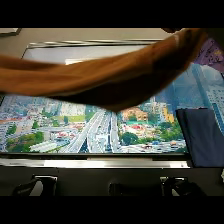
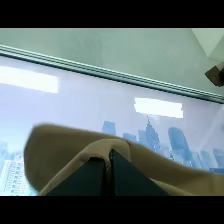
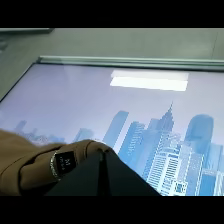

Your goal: Fold the clothes and pants, and hang the long-sleeved shirts on hangers.

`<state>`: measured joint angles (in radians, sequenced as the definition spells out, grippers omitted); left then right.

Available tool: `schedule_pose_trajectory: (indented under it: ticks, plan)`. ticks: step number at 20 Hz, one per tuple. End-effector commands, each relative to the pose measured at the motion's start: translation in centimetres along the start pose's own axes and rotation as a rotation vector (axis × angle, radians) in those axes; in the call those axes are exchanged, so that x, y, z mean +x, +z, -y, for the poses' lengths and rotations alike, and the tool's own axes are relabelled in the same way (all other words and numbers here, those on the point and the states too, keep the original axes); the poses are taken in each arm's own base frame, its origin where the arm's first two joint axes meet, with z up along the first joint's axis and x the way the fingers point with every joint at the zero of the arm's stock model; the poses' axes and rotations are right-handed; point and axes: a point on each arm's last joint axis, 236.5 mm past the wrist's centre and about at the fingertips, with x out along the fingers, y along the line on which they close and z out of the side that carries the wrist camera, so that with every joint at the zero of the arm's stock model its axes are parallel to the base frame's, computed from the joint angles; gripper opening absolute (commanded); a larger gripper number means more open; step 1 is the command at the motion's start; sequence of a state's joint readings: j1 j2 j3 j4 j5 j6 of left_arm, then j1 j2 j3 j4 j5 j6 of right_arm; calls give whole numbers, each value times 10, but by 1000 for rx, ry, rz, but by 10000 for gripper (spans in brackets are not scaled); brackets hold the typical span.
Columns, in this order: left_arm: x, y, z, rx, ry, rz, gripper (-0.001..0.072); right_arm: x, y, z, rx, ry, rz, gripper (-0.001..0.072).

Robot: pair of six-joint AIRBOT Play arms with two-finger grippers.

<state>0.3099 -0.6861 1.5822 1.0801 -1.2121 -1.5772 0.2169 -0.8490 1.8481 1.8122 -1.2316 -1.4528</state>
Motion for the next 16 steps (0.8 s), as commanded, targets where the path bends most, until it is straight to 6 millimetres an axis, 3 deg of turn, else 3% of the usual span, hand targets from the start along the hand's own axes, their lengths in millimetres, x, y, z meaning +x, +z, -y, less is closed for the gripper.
schedule_pose_trajectory:
  ticks: [1,4,6,9,12,14,16]
  plan:
    - [-34,-14,0,-33,58,3,15,-30,8,10,-11,-71,45,22]
    - [6,-67,-16,-118,40,-187,16,18,-12,28,5,-102,-71,23]
    - [44,-120,-34,-219,27,-346,15,71,-48,47,29,-129,-223,24]
    - [101,-227,-74,-358,61,-599,16,165,-138,77,105,-140,-487,24]
    - [159,-319,-115,-416,132,-690,17,251,-236,105,218,-146,-664,23]
    - [192,-361,-143,-456,204,-713,17,303,-286,130,311,-198,-688,23]
    - [222,-385,-165,-507,253,-713,18,341,-319,147,423,-242,-662,23]
